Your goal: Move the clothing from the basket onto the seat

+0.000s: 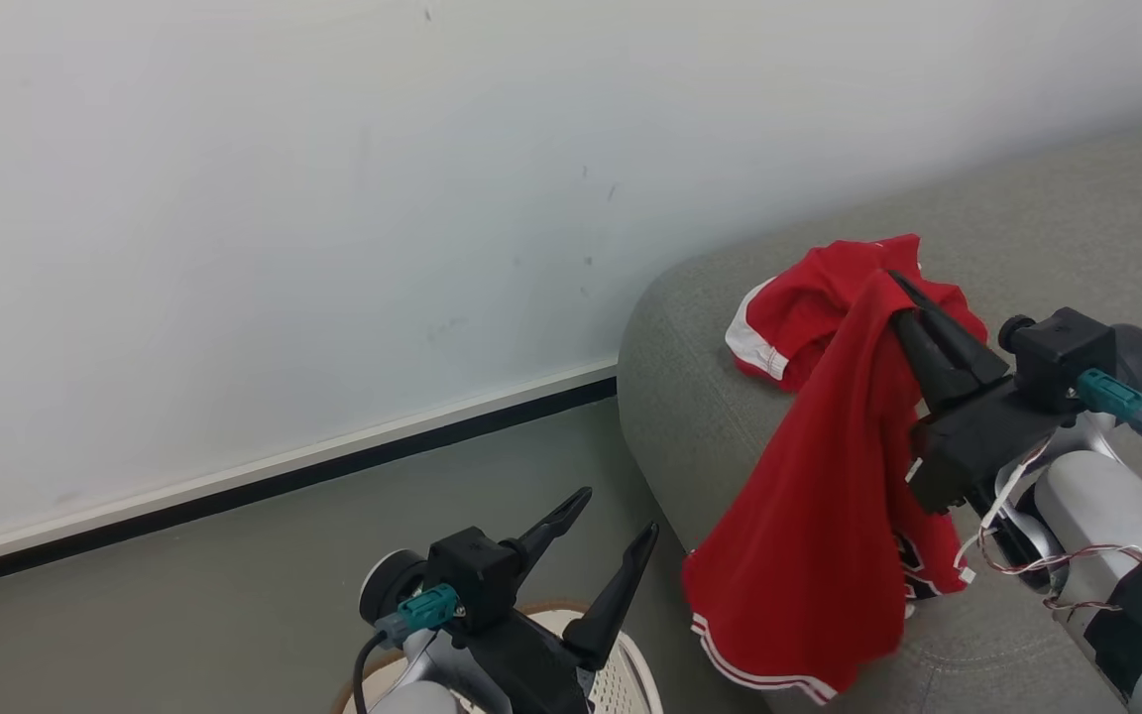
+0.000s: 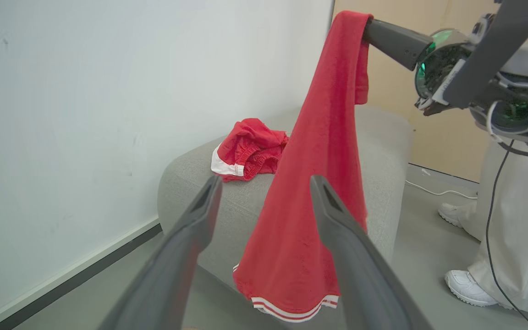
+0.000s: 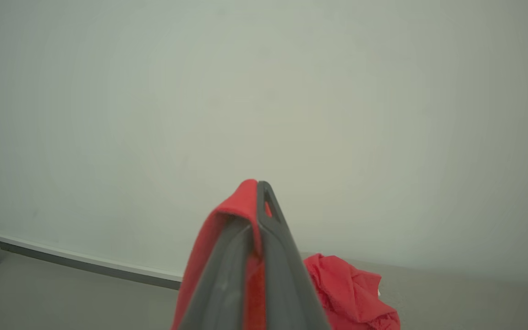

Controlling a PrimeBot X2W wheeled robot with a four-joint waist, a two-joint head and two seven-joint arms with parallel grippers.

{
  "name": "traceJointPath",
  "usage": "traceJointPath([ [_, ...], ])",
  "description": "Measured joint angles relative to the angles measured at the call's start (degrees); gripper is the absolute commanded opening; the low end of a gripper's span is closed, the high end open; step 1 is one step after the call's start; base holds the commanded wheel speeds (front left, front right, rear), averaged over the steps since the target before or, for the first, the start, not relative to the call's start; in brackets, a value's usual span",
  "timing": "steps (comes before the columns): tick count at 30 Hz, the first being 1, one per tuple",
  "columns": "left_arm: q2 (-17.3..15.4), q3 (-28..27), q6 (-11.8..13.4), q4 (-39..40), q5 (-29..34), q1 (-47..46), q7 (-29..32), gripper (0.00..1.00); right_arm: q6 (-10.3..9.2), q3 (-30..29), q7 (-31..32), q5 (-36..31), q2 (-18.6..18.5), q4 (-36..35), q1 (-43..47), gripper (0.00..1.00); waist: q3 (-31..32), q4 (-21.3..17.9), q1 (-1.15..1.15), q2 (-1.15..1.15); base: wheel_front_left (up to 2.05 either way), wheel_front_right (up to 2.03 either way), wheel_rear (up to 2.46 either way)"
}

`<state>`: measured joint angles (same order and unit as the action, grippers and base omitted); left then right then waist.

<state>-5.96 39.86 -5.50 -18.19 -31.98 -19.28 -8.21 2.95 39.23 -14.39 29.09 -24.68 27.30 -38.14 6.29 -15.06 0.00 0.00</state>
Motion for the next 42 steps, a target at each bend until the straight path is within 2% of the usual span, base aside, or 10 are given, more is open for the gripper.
traceJointPath([
  [8, 0.2, 0.9, 0.5, 0.3, 0.8, 0.0, 0.0, 1.00, -1.44, -1.7, -0.1, 0.0, -2.8, -3.4, 0.3, 0.00, -1.6, -1.7, 0.00, 0.00, 0.00, 0.00, 0.00],
  [12, 0.2, 1.1, 0.7, 0.9, 1.0, 0.0, 0.0, 1.00, -1.42, -2.6, 0.6, 0.2, -3.2, -3.8, -0.4, 0.00, -3.0, -1.9, 0.00, 0.00, 0.00, 0.00, 0.00],
  [21, -1.1, 1.0, 2.0, 4.2, 3.5, -0.3, 0.0, 1.00, -0.98, -7.9, 3.3, 1.3, -4.4, -2.9, -15.4, 0.00, -7.7, -1.3, 0.00, 0.00, 0.00, 0.00, 0.00],
  [32, -3.4, -0.5, 3.0, 8.9, 5.0, -4.0, 0.1, 1.00, -3.86, -15.7, 7.5, 1.8, -10.2, 2.0, -32.8, 0.00, -15.2, 1.3, 0.01, 0.01, 0.00, 0.00, 0.00],
  [37, -4.8, -0.9, 3.4, 11.4, 6.8, -5.4, 0.6, 1.00, -6.05, -17.7, 9.3, 1.8, -12.4, 4.9, -35.3, 0.00, -18.8, 2.6, 0.01, 0.01, 0.00, 0.00, 0.00],
  [42, -5.3, -1.0, 3.5, 13.9, 7.6, -7.2, 1.4, 1.00, -7.03, -18.3, 10.4, 1.8, -13.7, 8.2, -35.3, 0.00, -22.5, 4.0, 0.02, 0.01, 0.00, 0.00, 0.00],
])
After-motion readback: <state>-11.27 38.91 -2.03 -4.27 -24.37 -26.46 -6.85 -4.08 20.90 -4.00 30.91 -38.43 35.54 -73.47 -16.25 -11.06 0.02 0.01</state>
